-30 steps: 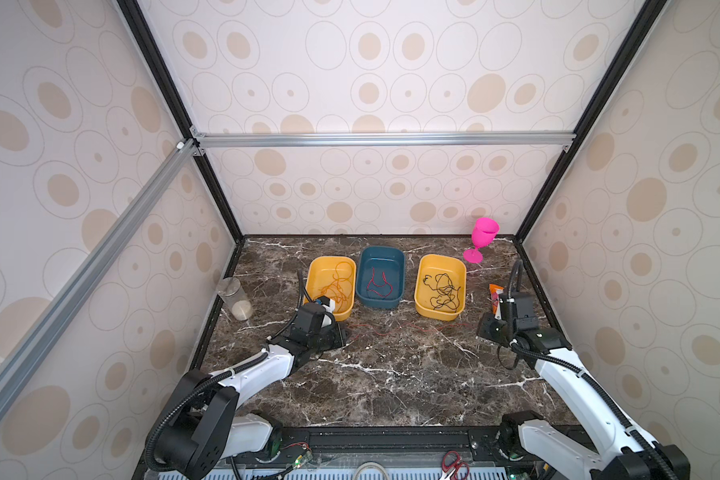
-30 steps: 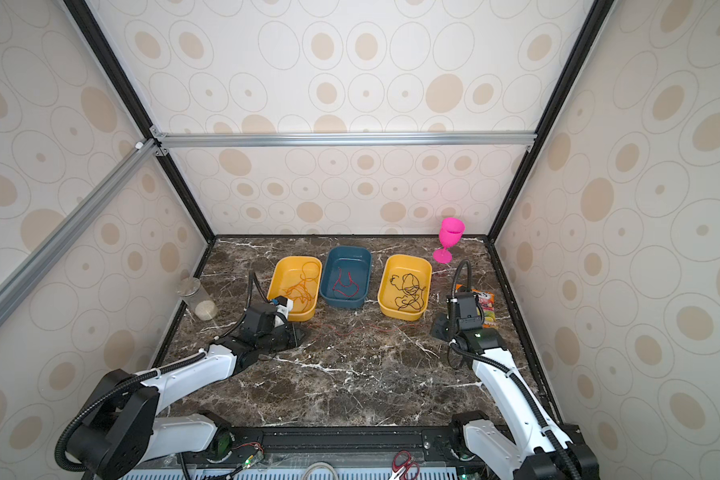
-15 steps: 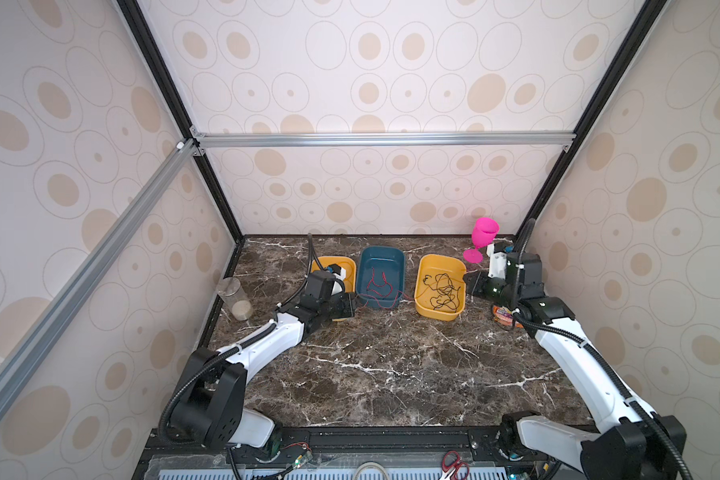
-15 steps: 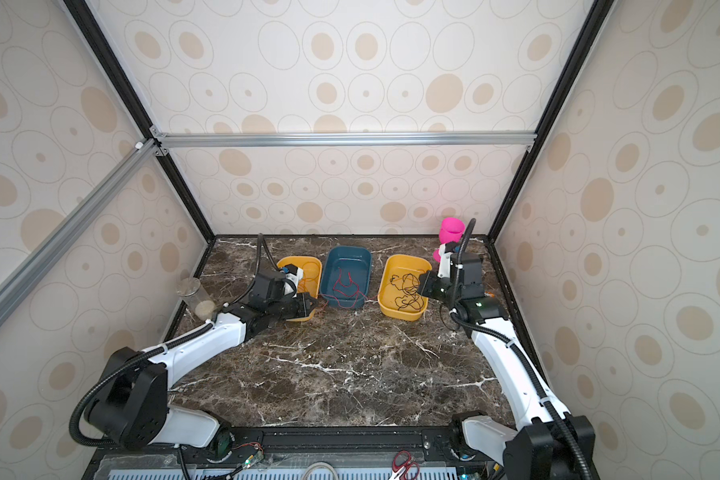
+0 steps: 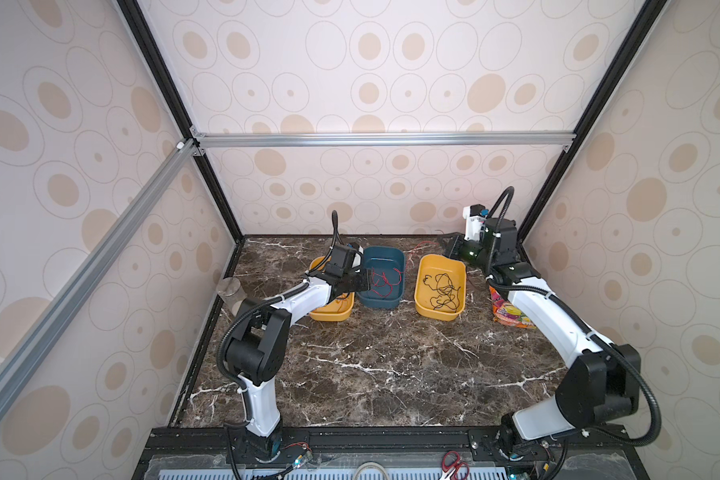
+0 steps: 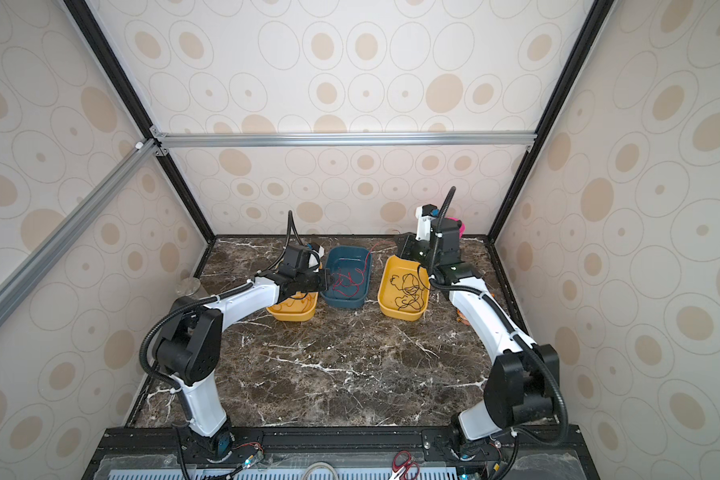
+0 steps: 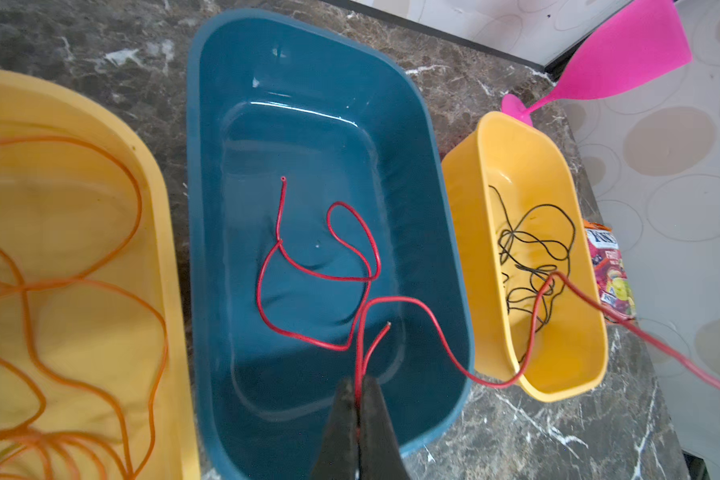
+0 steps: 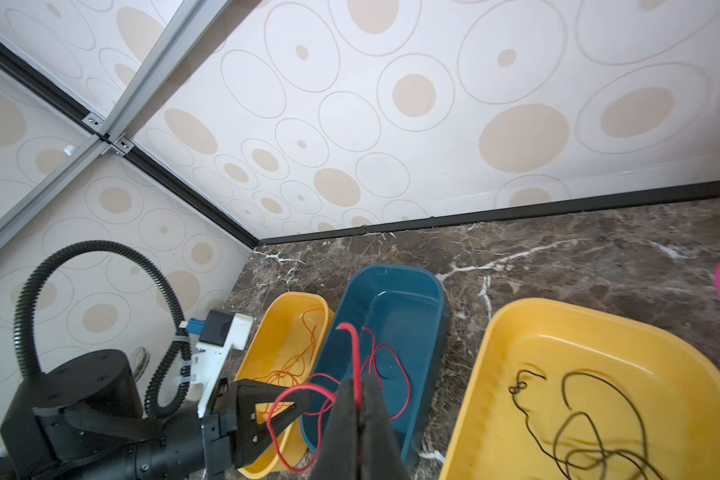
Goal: Untangle the cables
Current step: 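Lower the red wire into the teal tub and open both grippers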
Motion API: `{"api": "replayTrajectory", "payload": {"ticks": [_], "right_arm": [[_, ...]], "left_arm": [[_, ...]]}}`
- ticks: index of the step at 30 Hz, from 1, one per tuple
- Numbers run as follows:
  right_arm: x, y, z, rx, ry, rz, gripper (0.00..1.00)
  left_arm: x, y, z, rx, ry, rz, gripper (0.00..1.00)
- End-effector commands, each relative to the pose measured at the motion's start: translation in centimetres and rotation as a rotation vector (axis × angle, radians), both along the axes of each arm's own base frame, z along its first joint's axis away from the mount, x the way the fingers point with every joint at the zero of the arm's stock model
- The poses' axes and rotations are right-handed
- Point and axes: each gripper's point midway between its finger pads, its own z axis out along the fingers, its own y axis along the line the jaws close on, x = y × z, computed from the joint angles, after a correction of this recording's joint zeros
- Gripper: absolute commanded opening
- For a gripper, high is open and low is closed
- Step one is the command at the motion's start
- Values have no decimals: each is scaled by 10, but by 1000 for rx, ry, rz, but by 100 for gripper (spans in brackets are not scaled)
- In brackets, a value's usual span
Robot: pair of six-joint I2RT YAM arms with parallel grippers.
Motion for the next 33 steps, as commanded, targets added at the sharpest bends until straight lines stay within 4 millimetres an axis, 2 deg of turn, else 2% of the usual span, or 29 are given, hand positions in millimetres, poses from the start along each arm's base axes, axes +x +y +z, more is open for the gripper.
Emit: {"api": "replayTrajectory", "payload": {"ticks": [1, 4, 5, 7, 9, 13, 17, 23, 27, 33], "right_arm": [[13, 24, 16, 26, -73, 54, 0], [27, 33, 2, -1, -73, 67, 0], [26, 49, -3, -16, -71, 91, 0], [33, 54, -18, -49, -53, 80, 0], [38, 61, -32, -58, -29, 86, 0], [45, 75, -46, -49, -10, 109, 0], [46, 88, -54, -50, 6, 132, 0], [40, 101, -75, -80, 38, 148, 0], [42, 109, -93, -110, 66, 148, 0], [40, 129, -132, -191, 138, 176, 2]], "left_arm": [[13, 3, -7, 44, 7, 15, 2], [18, -2, -15, 40, 22, 7, 4], [19, -4, -18, 39, 31, -5, 8], [17, -5, -21, 44, 43, -14, 14], [16, -2, -19, 54, 42, -13, 19], [12, -1, -8, 58, 31, -28, 36], [7, 7, 2, 90, 23, -21, 44], [0, 18, 25, 73, -21, 3, 48], [-8, 23, 31, 70, -30, 6, 48], [-17, 34, 35, 58, -40, 29, 49]]}}
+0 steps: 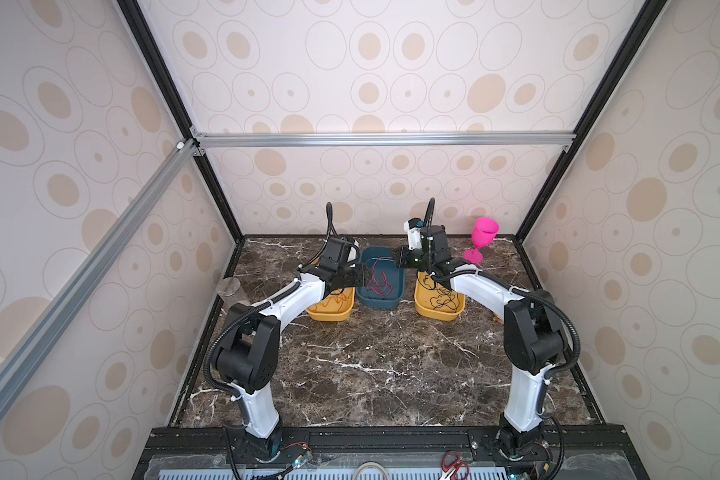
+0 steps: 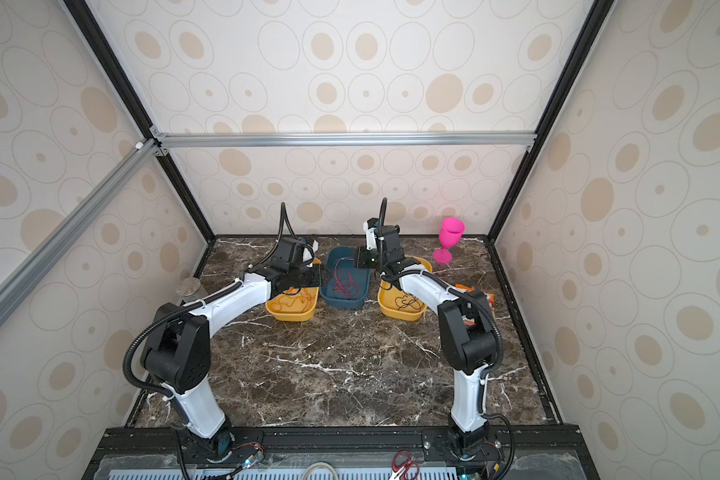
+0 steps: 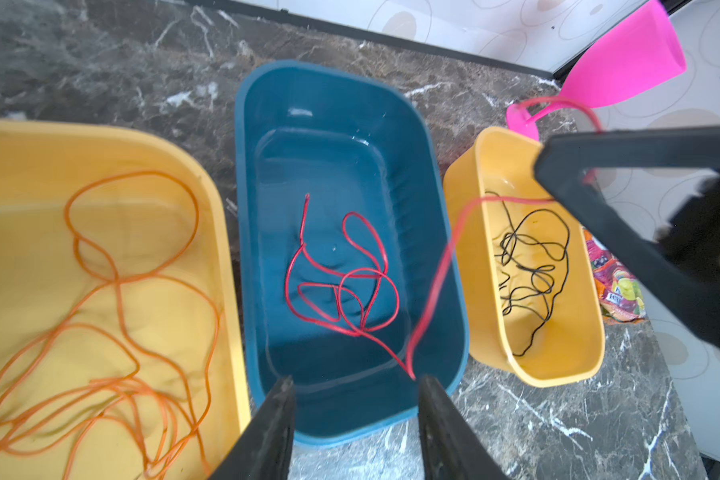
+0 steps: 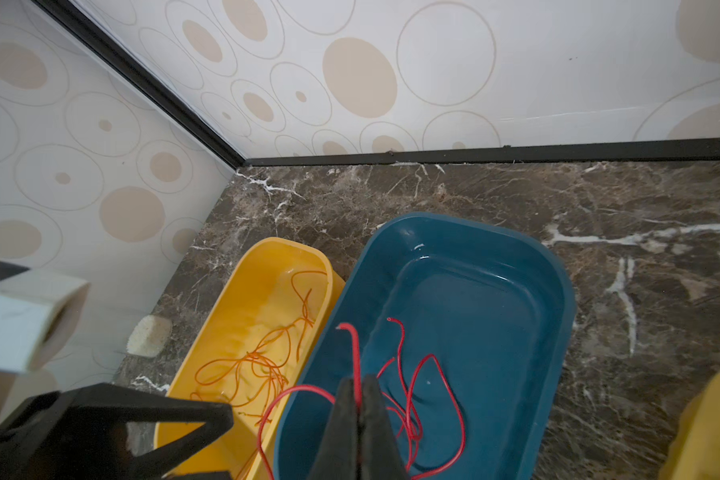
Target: Untangle the cables
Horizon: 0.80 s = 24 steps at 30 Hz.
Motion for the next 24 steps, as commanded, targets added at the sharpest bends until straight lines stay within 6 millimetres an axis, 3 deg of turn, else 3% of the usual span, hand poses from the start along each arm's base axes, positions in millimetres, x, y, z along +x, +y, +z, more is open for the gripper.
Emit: {"api": "replayTrajectory", "payload": {"ticks": [1, 7, 9, 11, 20, 24], "right_arm": [[-1, 13, -22, -69, 33, 20, 3], [-10, 25, -57, -156, 109, 41, 12], [-11, 20, -64, -174, 132, 20, 33], [-12, 14, -66, -194, 144, -2, 39], [-27, -2, -21, -235, 77, -13, 50], [-42, -26, -3, -261, 26, -63, 57]], "left_arm": [[-2, 12, 5, 6, -17, 21, 49], [-8, 20, 4, 8, -14, 35, 49], [-9, 22, 6, 10, -18, 39, 50], [-11, 25, 7, 13, -20, 43, 51], [-18, 44, 17, 33, -45, 80, 55], [-24, 62, 21, 34, -69, 112, 57]]}}
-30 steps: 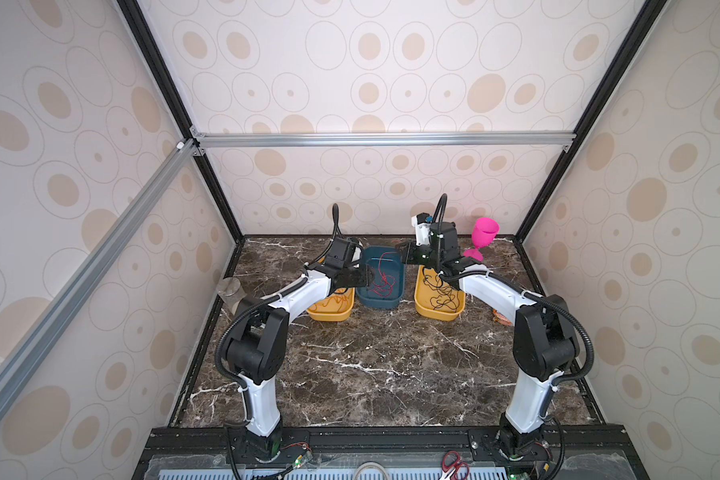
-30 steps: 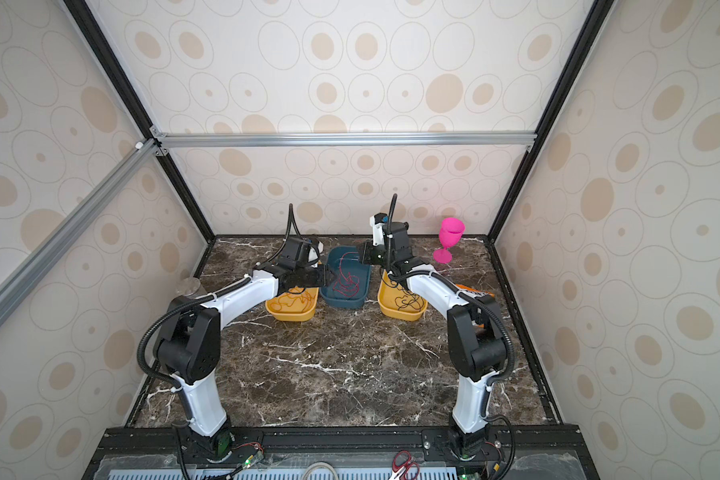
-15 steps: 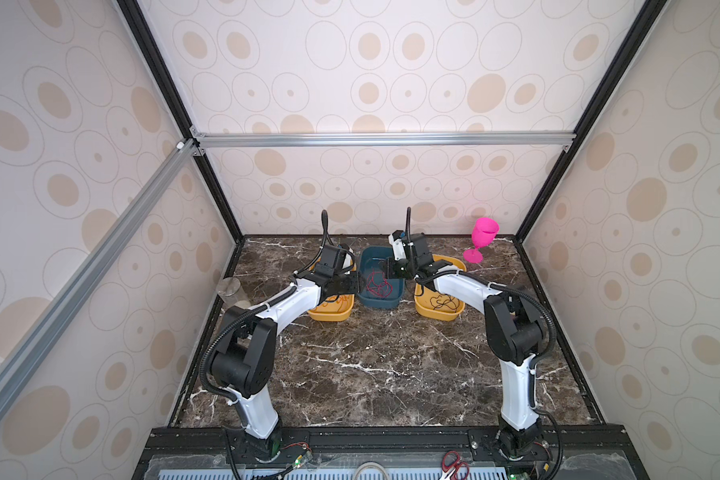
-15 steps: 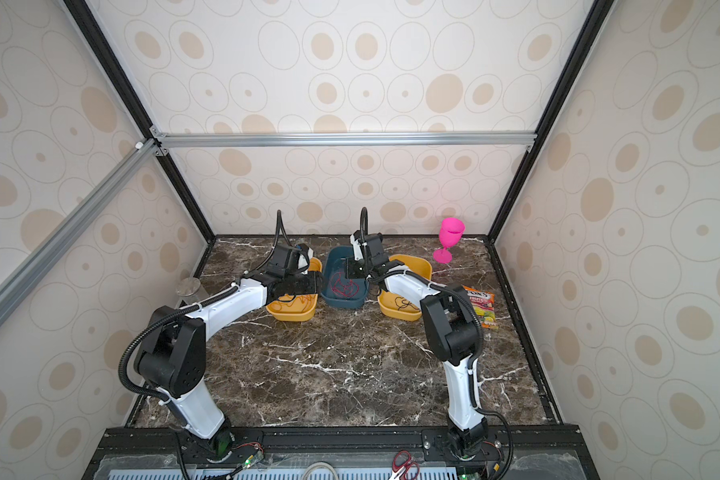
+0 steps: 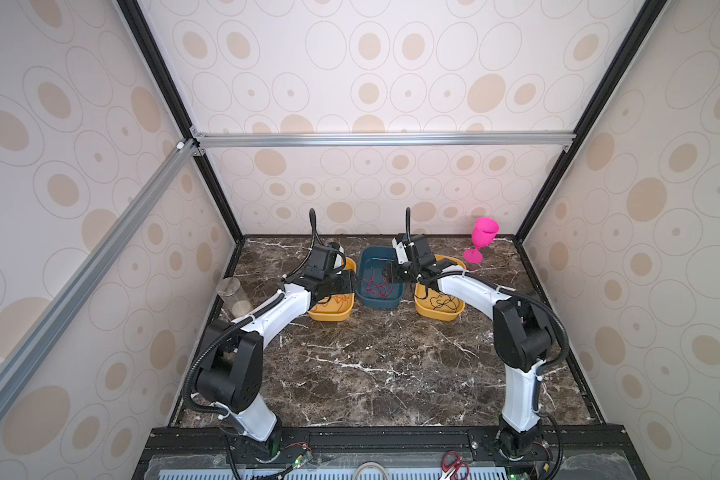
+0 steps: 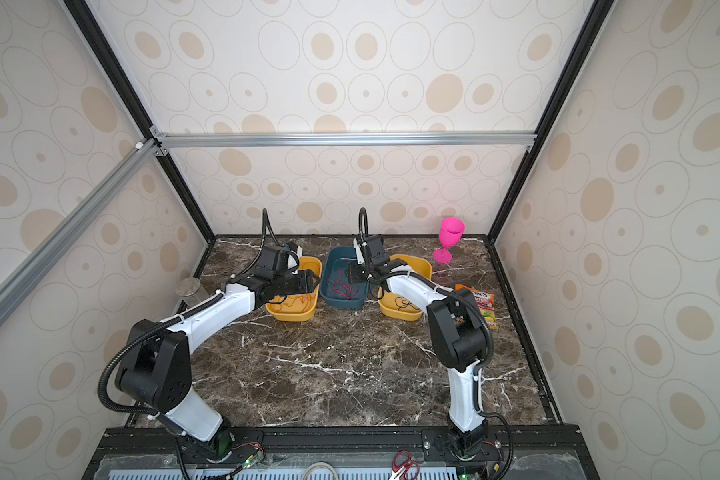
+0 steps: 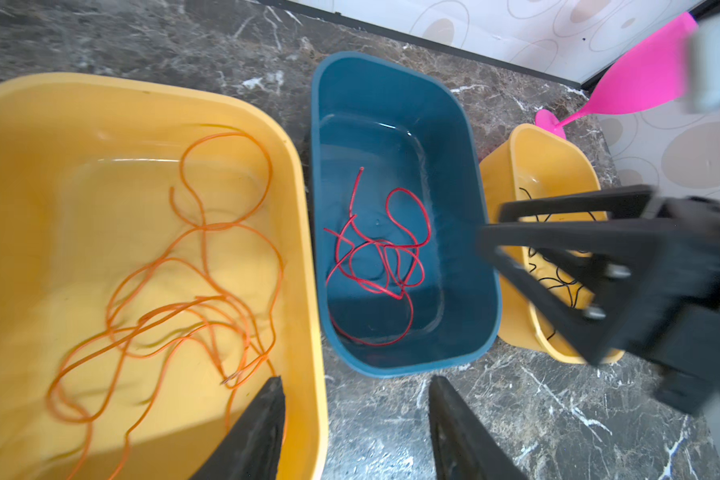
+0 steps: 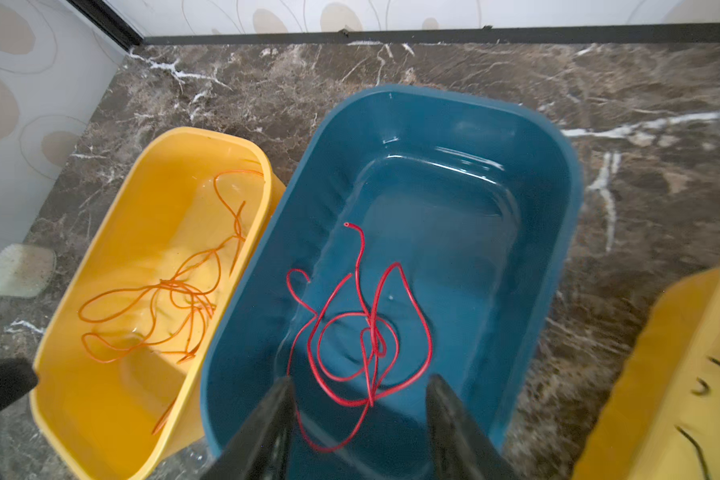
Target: Untangle the cables
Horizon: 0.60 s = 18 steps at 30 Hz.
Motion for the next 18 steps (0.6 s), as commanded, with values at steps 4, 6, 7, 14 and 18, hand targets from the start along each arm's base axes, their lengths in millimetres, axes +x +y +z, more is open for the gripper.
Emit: {"api": "replayTrajectory", "payload": {"ticks": [4, 6, 7, 14, 18], "right_arm": [[-25, -57, 39, -103, -120, -90, 64], [-33, -83, 38, -167, -130, -151, 69], [-36, -100, 38, -209, -137, -199, 71], [-69, -196, 35, -369, -241, -445, 88], [-93, -247, 21, -386, -225, -576, 92]], "left_arm": [[-7, 50, 12, 50, -84, 94, 62], [-11, 68, 11, 100, -114, 130, 68], [-13, 78, 11, 120, -142, 157, 72], [-31, 153, 24, 293, -390, 385, 93], [-42, 186, 26, 401, -488, 511, 98]]}}
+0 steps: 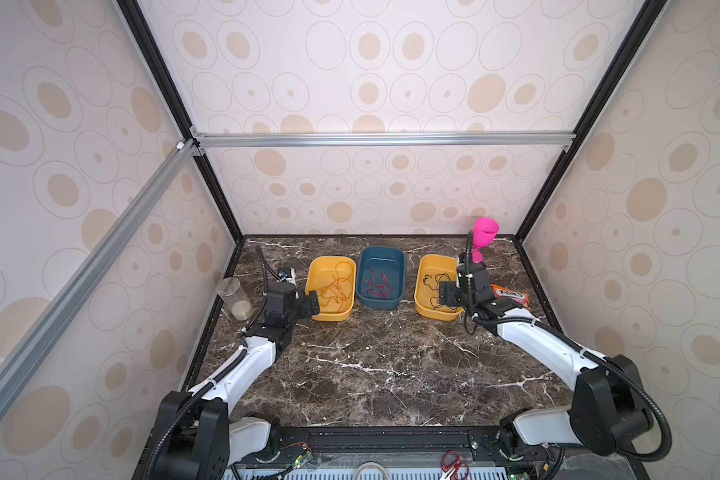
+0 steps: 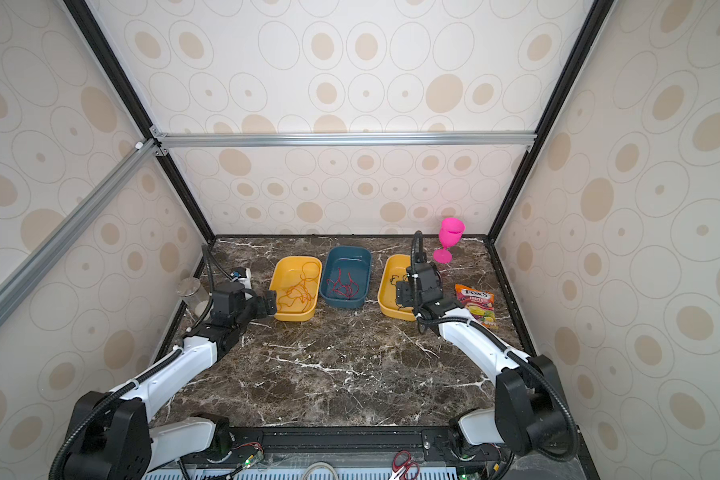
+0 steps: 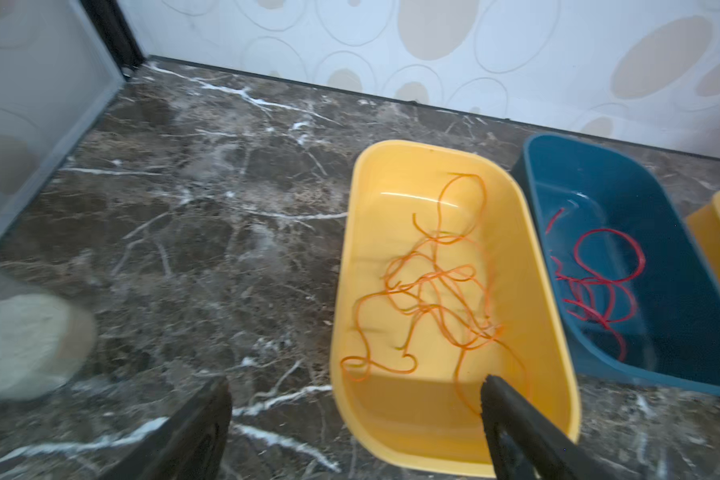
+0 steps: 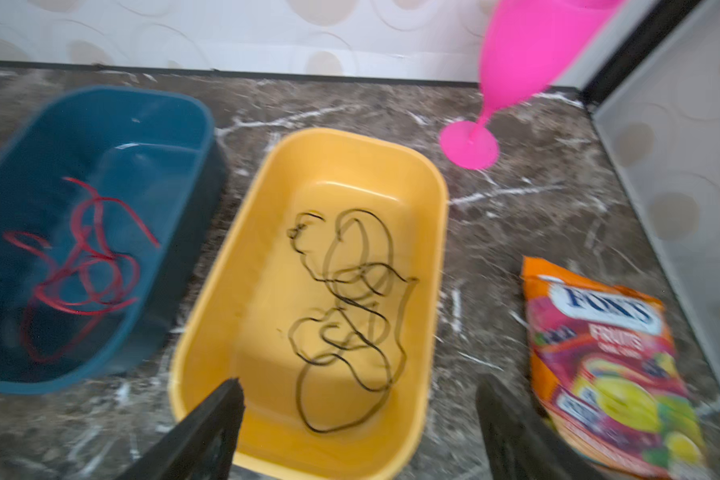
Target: Untangle the cables
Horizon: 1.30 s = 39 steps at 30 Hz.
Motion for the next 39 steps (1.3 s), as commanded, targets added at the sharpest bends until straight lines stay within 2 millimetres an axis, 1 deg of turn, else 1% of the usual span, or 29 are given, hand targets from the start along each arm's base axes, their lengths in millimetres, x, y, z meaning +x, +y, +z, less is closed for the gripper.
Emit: {"api": "replayTrajectory", "payload": {"ticks": [1, 2, 3, 4, 7, 10, 12, 13, 14, 16, 17, 19, 20, 21, 23, 25, 26, 27, 28, 30, 32, 35, 39], "right_arm": [[-14, -43, 4, -67, -83, -133, 95], [-21, -51, 4, -92, -127, -153, 100], [-26, -66, 3, -112, -160, -189, 100], [-31, -74, 3, -125, -198, -210, 100], [-44, -95, -12, -124, -241, -266, 100], [-47, -103, -29, -134, -260, -266, 100], [-43, -101, -37, -147, -253, -243, 100], [-39, -96, -42, -142, -254, -216, 100], [-33, -90, -45, -131, -258, -181, 100], [-24, -73, -46, -110, -265, -82, 100], [-20, -68, -44, -101, -296, -48, 100], [-15, -61, -39, -90, -371, 9, 100], [-13, -60, -41, -78, -393, 28, 100], [-11, -61, -48, -55, -378, 39, 100], [-9, -57, -66, -22, -365, 92, 100], [-2, -59, -64, -16, -417, 81, 100], [-1, -65, -69, -20, -361, 49, 100], [7, -77, -71, -19, -279, -37, 100], [12, -88, -77, -28, -233, -103, 100], [14, -85, -74, -57, -279, -92, 100], [11, -85, -76, -47, -236, -93, 100], [11, -85, -75, -56, -260, -93, 100], [11, -85, -76, -54, -249, -93, 100]], "left_arm": [[5, 41, 34, 153, -187, 176, 99], [3, 47, 33, 194, -207, 194, 99], [1, 51, 31, 224, -226, 203, 99], [-1, 55, 24, 249, -236, 212, 99], [-5, 59, 8, 293, -270, 208, 99], [-9, 54, 4, 294, -365, 169, 99], [-11, 50, 8, 310, -440, 147, 99], [-10, 49, 7, 315, -453, 141, 99], [-8, 53, 1, 308, -438, 161, 99], [-10, 57, -2, 287, -458, 166, 98], [-11, 58, -5, 269, -447, 159, 99], [-14, 56, -4, 274, -485, 133, 99], [-14, 52, -6, 275, -486, 110, 99], [-11, 49, -10, 269, -458, 87, 99], [-10, 46, -7, 277, -476, 68, 99], [-9, 49, -11, 270, -450, 89, 99], [-4, 54, -13, 273, -431, 116, 99], [4, 59, -18, 265, -396, 137, 99], [9, 62, -21, 233, -375, 122, 99], [9, 63, -20, 230, -388, 119, 99], [9, 62, -20, 227, -387, 118, 99], [8, 63, -19, 228, -390, 119, 99], [7, 63, -19, 229, -391, 118, 99]]}}
